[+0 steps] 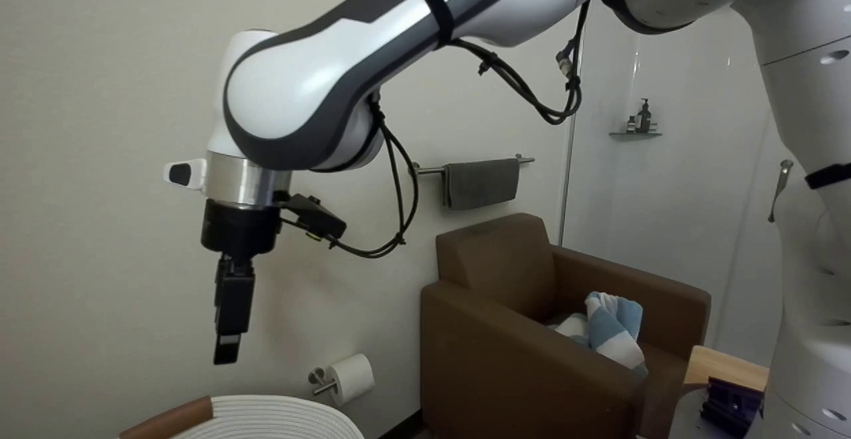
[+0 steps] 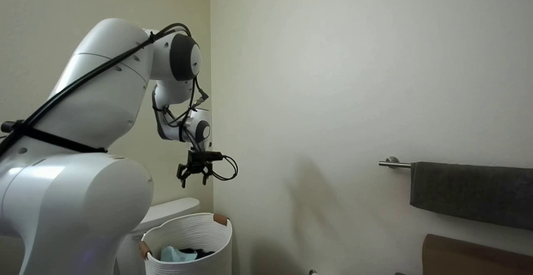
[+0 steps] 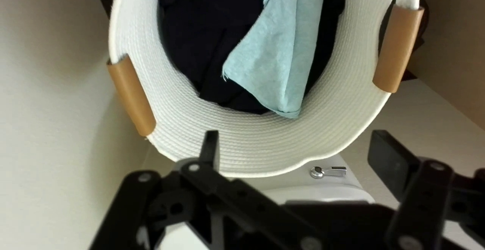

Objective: Unhang the blue towel and put it in the laundry hamper

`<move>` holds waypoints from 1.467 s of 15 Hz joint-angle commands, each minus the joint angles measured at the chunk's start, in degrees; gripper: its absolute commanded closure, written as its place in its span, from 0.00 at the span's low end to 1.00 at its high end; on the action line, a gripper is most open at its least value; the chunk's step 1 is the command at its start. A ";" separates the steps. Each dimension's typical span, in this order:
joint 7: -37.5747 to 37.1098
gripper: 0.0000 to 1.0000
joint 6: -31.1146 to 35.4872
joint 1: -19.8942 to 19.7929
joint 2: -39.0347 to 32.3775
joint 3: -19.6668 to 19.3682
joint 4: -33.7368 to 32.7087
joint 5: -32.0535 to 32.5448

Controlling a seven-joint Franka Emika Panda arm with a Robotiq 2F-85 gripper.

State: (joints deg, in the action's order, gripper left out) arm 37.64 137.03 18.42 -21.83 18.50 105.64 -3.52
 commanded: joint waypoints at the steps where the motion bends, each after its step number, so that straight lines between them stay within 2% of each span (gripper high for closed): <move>1: -8.79 0.00 -0.27 -2.06 10.13 -1.60 9.96 2.24; 4: -13.96 0.00 0.61 -3.63 17.90 -3.20 17.59 3.46; 9: -17.71 0.00 0.30 -6.88 32.56 -7.03 31.04 1.66; 11: -16.18 0.00 -0.34 -7.60 38.32 -9.68 36.00 -0.70; 14: -11.07 0.00 -0.28 -7.07 46.09 -16.07 43.00 -7.07; 16: -9.14 0.00 -0.77 -7.04 49.85 -20.07 46.14 -8.73; 18: -8.07 0.00 5.23 -6.27 44.75 -22.62 46.72 -10.09; 22: -7.35 0.00 10.99 -4.57 39.88 -25.22 47.91 -13.62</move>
State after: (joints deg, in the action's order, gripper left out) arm 27.71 142.93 11.97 22.69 -5.23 153.04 -13.24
